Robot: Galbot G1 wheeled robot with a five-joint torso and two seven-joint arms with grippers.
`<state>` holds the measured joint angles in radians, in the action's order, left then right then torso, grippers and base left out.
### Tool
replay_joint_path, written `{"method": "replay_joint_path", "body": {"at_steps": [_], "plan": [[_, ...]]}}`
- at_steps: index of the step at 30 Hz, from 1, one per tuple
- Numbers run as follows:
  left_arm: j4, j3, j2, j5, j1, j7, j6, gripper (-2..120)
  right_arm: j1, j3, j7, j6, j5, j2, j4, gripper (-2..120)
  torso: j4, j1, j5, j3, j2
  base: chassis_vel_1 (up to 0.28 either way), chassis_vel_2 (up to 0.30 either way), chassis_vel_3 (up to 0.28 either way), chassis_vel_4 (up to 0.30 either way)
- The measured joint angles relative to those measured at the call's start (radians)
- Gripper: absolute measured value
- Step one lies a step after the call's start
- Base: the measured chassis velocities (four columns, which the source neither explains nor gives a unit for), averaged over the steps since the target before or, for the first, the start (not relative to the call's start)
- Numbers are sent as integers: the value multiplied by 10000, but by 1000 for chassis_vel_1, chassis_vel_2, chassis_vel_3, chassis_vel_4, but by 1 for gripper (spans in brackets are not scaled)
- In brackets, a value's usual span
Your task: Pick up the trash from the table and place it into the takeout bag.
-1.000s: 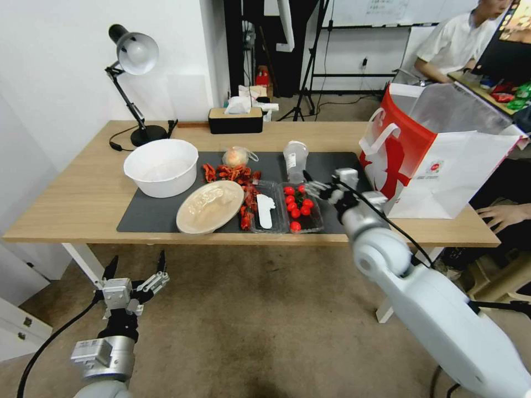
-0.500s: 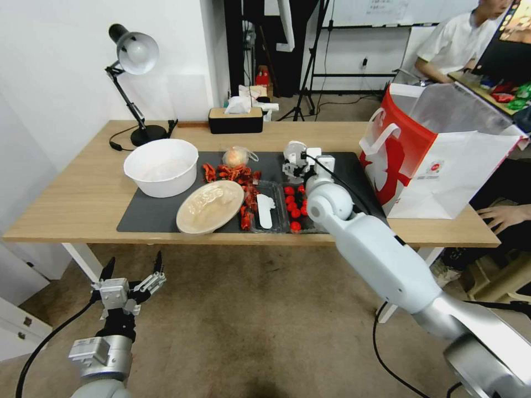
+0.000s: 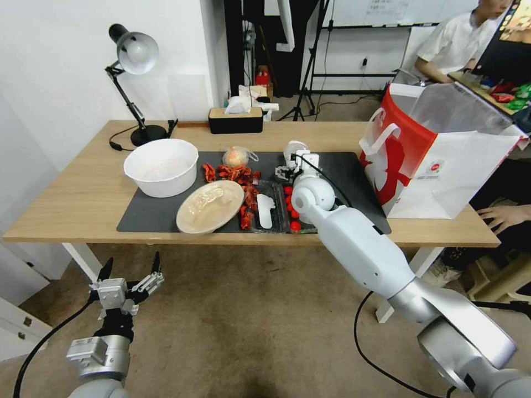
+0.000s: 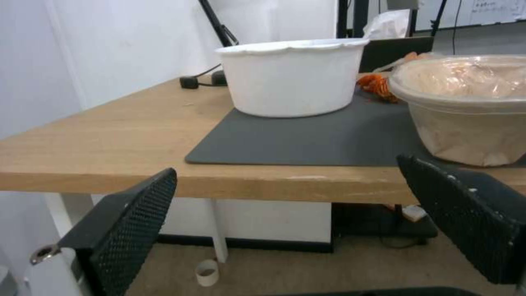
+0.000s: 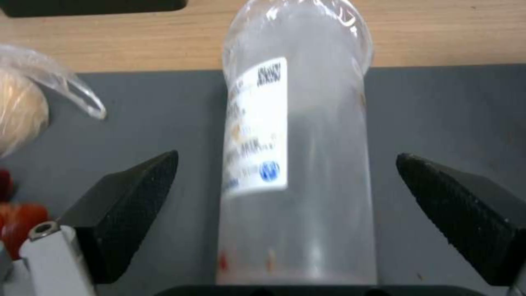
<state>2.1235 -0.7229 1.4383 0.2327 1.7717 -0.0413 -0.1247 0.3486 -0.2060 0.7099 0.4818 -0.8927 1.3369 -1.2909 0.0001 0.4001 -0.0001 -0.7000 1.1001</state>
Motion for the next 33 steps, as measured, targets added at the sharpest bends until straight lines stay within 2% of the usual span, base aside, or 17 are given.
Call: {"method": "replay_joint_path", "body": {"at_steps": [14, 19, 20, 23, 24, 26, 28, 33], "plan": [[2, -36, -69, 91, 42, 6, -33, 100, -829, 41, 341, 727, -534, 487, 1066, 100, -1, -1, 0, 0, 0, 0, 0, 0, 0], [32, -68, -160, 124, 60, 27, -49, 100, -1030, 23, 793, 1335, -1112, 605, 1285, 84, -1, -1, 1, 0, 0, 0, 0, 0, 0], [32, -68, -160, 124, 60, 27, -49, 100, -1030, 23, 793, 1335, -1112, 605, 1285, 84, -1, -1, 1, 0, 0, 0, 0, 0, 0], [56, -71, -153, 131, 70, 29, -54, 100, -1060, 65, 951, 1382, -1202, 694, 1437, 67, -2, -1, 0, 1, 0, 0, 0, 0, 0], [56, -71, -153, 131, 70, 29, -54, 100, -1060, 65, 951, 1382, -1202, 694, 1437, 67, -2, -1, 0, 1, 0, 0, 0, 0, 0], [64, -76, -139, 131, 93, 30, -76, 100, -1060, 86, 1029, 1381, -1256, 724, 1444, 55, -2, -1, 0, 1, 0, 0, 0, 0, 0], [68, -78, -137, 132, 95, 30, -80, 100, -1058, 91, 1042, 1378, -1265, 733, 1444, 54, -3, -1, 0, 1, 0, 0, 0, 0, 0], [107, -89, -138, 130, 93, 27, -85, 100, -990, 119, 1113, 1264, -1321, 628, 1072, 39, 0, 0, 2, 0, -1, 0, 0, 0, 0]]}}
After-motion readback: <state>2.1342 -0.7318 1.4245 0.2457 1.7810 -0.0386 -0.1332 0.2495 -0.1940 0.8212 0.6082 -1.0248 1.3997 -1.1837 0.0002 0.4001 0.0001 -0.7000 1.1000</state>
